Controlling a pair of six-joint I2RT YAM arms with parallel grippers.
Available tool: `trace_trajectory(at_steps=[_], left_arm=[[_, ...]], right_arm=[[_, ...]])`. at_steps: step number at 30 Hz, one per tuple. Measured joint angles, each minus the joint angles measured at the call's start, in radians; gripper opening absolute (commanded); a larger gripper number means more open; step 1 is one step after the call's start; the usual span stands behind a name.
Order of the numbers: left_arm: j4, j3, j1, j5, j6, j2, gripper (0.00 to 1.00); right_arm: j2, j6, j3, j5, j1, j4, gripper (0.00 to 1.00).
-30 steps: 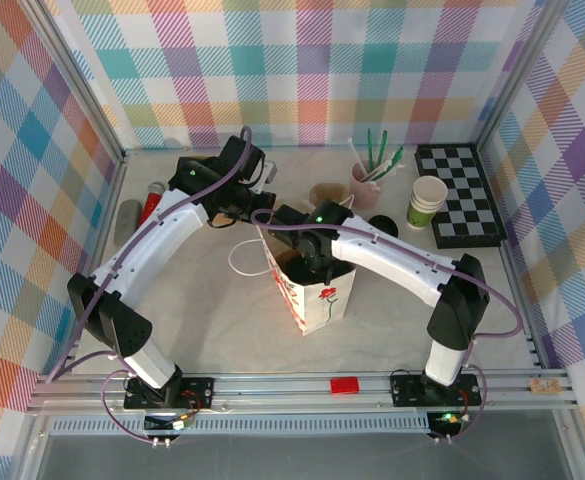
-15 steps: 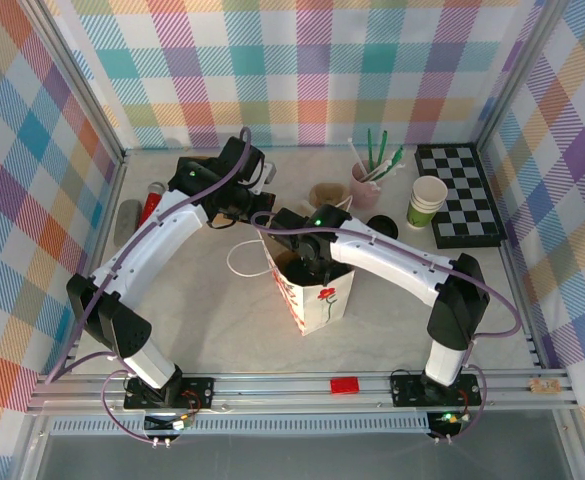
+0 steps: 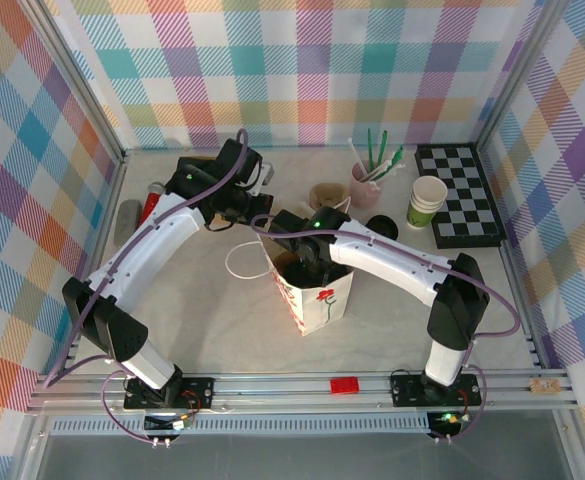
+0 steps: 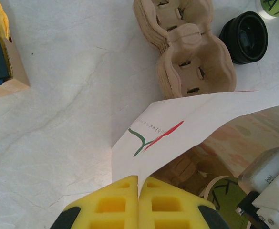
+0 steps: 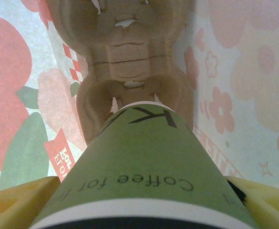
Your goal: Pack the takeout coffee
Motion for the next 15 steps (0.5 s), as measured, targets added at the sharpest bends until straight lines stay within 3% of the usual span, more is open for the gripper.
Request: trace_trajectory(at_steps=[15], left_arm=[[0.006, -0.008, 0.0, -0.001, -0.014, -0.007, 0.0]], right_arm=[[0.0, 0.0, -0.003, -0.011, 0.0, 0.013, 0.48]])
